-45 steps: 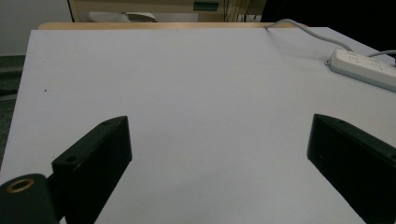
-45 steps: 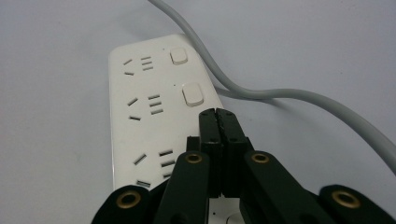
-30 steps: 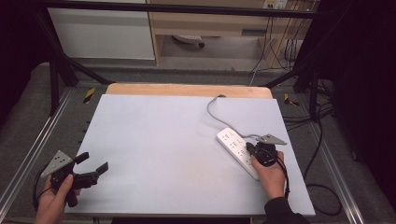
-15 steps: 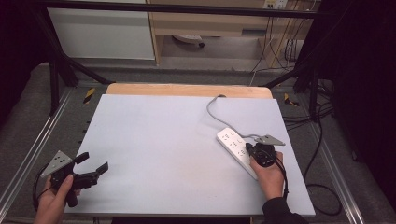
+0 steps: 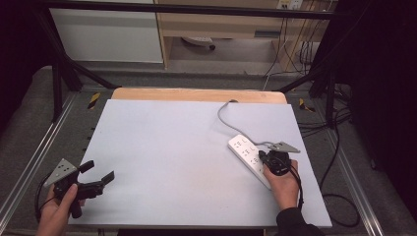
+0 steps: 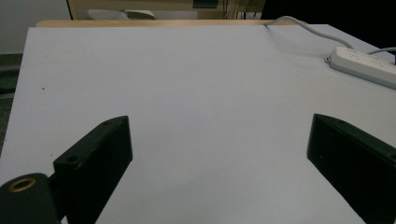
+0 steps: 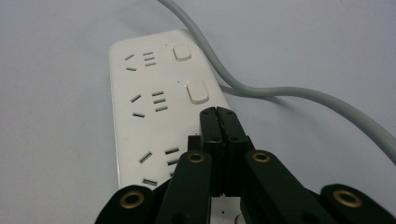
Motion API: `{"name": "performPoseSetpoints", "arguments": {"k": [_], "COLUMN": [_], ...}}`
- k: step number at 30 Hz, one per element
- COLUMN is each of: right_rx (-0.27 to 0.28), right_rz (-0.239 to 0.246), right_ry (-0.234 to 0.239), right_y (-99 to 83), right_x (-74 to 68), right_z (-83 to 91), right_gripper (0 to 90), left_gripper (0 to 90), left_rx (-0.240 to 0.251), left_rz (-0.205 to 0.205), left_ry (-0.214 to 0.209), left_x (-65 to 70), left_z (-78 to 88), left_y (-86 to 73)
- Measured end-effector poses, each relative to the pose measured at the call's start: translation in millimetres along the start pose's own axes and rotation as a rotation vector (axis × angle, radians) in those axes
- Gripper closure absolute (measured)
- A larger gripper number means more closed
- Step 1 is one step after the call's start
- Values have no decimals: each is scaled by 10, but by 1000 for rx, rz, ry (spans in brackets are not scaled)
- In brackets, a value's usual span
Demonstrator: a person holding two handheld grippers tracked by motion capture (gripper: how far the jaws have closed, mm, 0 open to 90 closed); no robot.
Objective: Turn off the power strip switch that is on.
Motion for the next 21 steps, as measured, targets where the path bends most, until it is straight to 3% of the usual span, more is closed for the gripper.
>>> {"name": "performPoseSetpoints", "arguments": {"k": [21], "right_rx": [5], "right_rz": [-7], "right_ry": [7], "right_y": [-4], "right_x": [9], "right_z": [-6], "right_gripper": [900], "left_gripper": [69], "left_rx": [-4], "left_rz": [3], "left_ry": [0], "left_x": [-5], "left_z": [-4], "left_y": [-7]}}
Point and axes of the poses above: each handheld gripper's, and its own axes: z roughly backward along the jaws, y roughly out of its top, x roughly to its right, the point moved 8 cm from there along -z, roughly forward along the jaws, and after that the axes turned 14 degrees about -y, right-handed, at the moved point
